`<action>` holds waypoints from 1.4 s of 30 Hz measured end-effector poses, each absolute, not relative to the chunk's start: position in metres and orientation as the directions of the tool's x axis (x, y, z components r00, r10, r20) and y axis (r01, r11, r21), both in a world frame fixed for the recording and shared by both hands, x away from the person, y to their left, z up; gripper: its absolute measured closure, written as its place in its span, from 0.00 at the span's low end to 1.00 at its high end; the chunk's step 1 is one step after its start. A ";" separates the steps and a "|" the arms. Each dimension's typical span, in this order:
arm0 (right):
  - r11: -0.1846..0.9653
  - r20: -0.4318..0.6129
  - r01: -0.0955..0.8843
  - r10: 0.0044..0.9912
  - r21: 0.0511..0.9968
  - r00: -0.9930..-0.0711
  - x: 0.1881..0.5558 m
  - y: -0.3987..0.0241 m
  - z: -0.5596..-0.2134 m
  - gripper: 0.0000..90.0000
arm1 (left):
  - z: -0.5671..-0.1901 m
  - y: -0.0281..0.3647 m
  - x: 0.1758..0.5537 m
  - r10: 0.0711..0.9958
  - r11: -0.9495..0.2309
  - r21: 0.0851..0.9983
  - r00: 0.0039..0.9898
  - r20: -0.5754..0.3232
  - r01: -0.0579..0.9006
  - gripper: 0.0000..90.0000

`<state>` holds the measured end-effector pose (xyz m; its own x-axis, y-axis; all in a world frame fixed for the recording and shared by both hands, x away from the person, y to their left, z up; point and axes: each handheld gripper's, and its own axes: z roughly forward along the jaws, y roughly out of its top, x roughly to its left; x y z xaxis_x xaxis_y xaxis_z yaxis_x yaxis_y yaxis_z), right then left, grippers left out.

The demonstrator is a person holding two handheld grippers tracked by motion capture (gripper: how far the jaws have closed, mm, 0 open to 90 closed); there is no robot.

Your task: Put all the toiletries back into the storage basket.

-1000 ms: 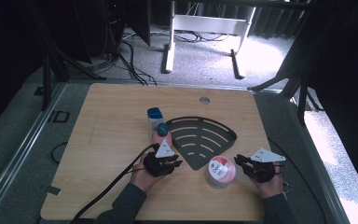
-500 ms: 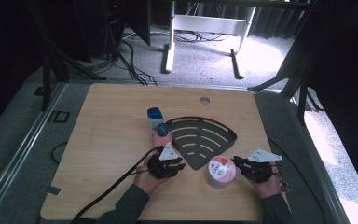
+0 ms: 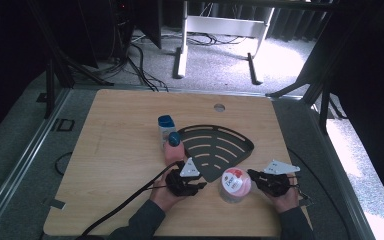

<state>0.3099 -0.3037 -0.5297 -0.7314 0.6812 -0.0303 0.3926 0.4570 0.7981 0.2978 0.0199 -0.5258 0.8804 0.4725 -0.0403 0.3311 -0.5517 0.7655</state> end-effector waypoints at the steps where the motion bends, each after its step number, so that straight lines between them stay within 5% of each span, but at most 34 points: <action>1: 0.457 -0.030 0.393 0.681 0.798 -0.732 0.310 -0.304 -0.530 0.91 | -0.526 0.017 0.297 0.464 -0.547 0.770 0.885 -0.048 0.329 0.67; 42: 0.534 -0.038 0.339 0.573 0.774 -0.819 0.285 -0.293 -0.527 0.89 | -0.534 -0.004 0.286 0.286 -0.579 0.783 0.956 -0.064 0.225 0.33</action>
